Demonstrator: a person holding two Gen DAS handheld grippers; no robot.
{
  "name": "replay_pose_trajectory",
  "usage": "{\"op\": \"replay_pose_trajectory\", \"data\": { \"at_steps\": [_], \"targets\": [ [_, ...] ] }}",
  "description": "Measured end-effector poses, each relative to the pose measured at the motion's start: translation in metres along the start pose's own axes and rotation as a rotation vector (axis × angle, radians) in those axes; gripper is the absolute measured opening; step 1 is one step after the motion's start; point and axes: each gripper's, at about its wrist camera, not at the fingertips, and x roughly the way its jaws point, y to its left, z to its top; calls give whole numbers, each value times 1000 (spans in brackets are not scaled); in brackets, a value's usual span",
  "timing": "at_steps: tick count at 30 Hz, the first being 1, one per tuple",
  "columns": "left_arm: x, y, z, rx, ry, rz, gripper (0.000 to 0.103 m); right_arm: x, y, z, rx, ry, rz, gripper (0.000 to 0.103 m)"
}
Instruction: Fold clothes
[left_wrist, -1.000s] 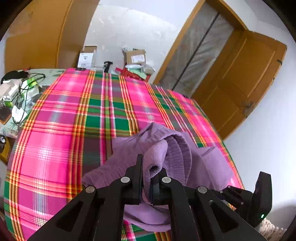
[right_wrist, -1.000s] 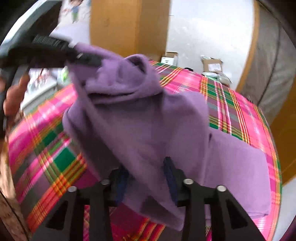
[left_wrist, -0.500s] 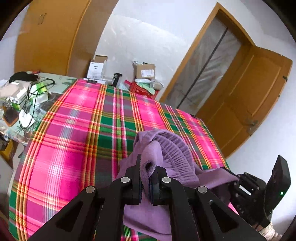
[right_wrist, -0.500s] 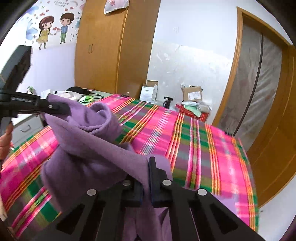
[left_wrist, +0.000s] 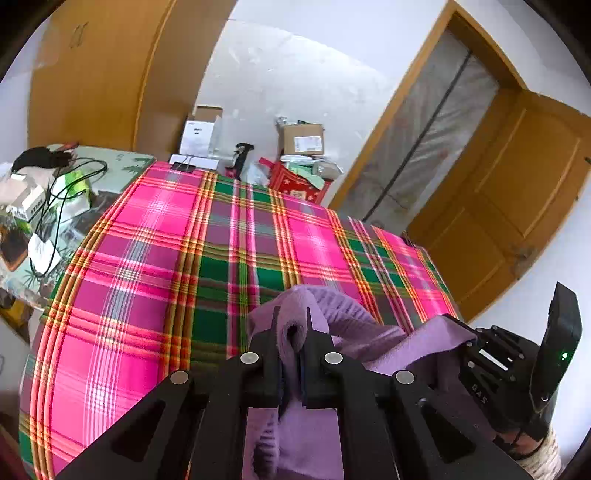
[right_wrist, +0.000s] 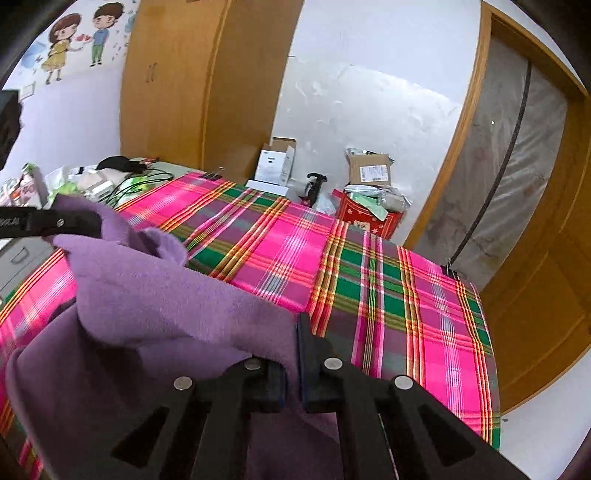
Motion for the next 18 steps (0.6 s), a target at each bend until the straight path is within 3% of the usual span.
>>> {"op": "replay_pose_trajectory", "data": {
  "at_steps": [5, 9, 15, 18],
  "targets": [
    [18, 9, 3, -18, 55, 20, 12, 23, 5, 12, -20, 20, -71, 5],
    [22, 20, -6, -41, 92, 30, 32, 42, 1, 10, 3, 78, -79, 5],
    [8, 25, -26, -19, 117, 32, 33, 59, -10, 7, 85, 168, -74, 5],
    [-3, 20, -37, 29, 114, 54, 33, 59, -22, 6, 193, 189, -33, 5]
  ]
}}
